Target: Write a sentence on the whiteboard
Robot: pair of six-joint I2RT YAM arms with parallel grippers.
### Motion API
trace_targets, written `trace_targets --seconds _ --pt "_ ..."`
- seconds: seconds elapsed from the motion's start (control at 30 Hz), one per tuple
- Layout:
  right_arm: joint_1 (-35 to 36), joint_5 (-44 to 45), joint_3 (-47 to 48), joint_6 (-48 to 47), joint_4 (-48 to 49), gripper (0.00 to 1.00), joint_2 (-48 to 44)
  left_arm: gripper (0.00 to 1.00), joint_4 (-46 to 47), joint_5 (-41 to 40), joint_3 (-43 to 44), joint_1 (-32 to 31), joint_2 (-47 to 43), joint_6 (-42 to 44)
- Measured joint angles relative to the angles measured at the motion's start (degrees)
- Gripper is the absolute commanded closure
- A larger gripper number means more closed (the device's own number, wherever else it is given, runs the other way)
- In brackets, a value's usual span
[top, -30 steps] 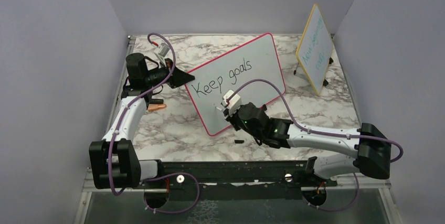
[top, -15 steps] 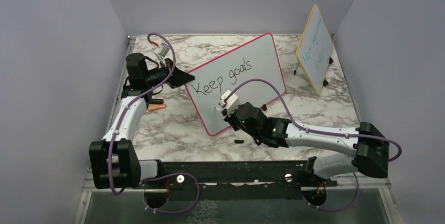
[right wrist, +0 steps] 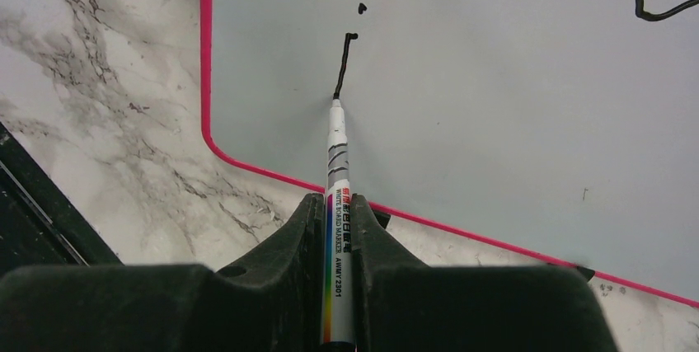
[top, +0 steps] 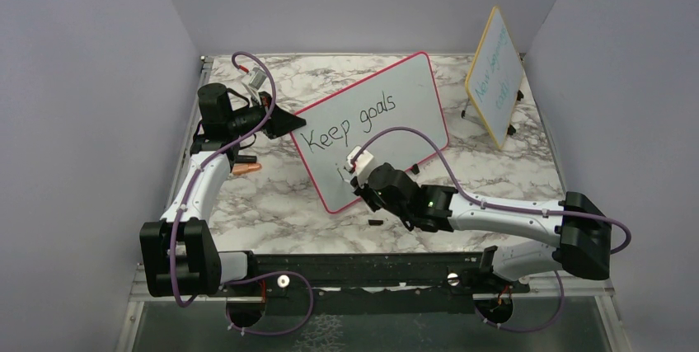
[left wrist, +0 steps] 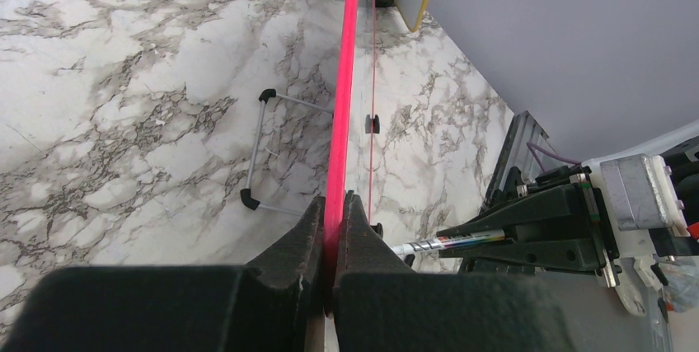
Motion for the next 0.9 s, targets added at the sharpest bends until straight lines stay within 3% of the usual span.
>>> trace_targets --seconds 0.9 --pt "-0.02 3.65 -0.02 0.90 4.57 0.99 -2.01 1.00 0.04 -0.02 0.00 -0.09 0.00 0.00"
